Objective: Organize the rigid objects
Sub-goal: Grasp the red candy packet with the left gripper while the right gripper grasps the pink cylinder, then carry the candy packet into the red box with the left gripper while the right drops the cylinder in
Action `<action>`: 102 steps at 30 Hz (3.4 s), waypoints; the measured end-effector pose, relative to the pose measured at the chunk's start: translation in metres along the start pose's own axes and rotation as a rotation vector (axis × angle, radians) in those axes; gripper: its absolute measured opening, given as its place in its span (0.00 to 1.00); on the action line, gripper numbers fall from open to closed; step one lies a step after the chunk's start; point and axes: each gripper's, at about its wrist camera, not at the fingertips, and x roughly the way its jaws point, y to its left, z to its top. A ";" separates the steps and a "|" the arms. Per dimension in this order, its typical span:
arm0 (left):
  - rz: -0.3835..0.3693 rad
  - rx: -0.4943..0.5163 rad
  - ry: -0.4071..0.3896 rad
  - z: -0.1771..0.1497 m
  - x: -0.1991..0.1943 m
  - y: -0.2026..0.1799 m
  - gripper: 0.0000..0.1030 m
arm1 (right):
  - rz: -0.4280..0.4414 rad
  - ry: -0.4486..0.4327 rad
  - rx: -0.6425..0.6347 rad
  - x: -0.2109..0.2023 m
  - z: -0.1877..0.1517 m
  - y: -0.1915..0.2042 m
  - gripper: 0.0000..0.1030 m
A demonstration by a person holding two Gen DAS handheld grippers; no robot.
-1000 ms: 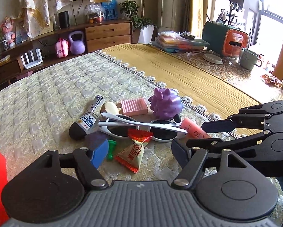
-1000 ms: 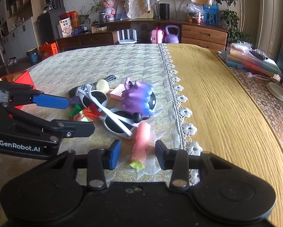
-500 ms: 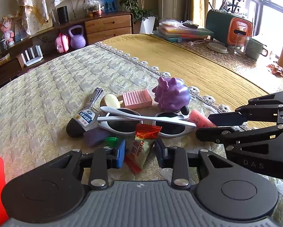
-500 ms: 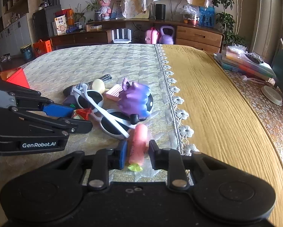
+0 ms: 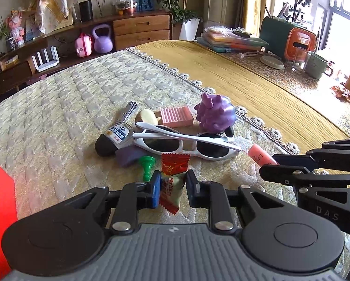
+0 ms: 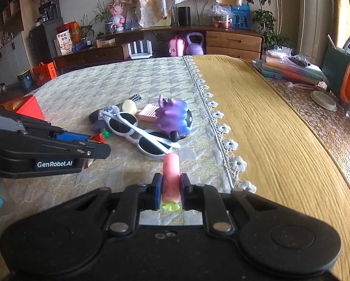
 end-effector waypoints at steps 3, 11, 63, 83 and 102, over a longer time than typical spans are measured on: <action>0.001 -0.009 -0.003 -0.003 -0.008 0.003 0.20 | 0.012 -0.004 0.009 -0.011 -0.002 0.007 0.15; -0.003 -0.061 0.014 -0.018 -0.036 0.016 0.20 | 0.056 -0.036 0.014 -0.040 0.003 0.026 0.15; 0.265 -0.328 0.109 -0.081 -0.153 0.237 0.20 | 0.323 0.004 -0.267 0.038 0.106 0.263 0.15; 0.261 -0.319 0.188 -0.084 -0.120 0.251 0.20 | 0.299 0.142 -0.369 0.092 0.092 0.297 0.15; 0.281 -0.315 0.209 -0.080 -0.114 0.246 0.26 | 0.349 0.101 -0.273 0.050 0.093 0.271 0.22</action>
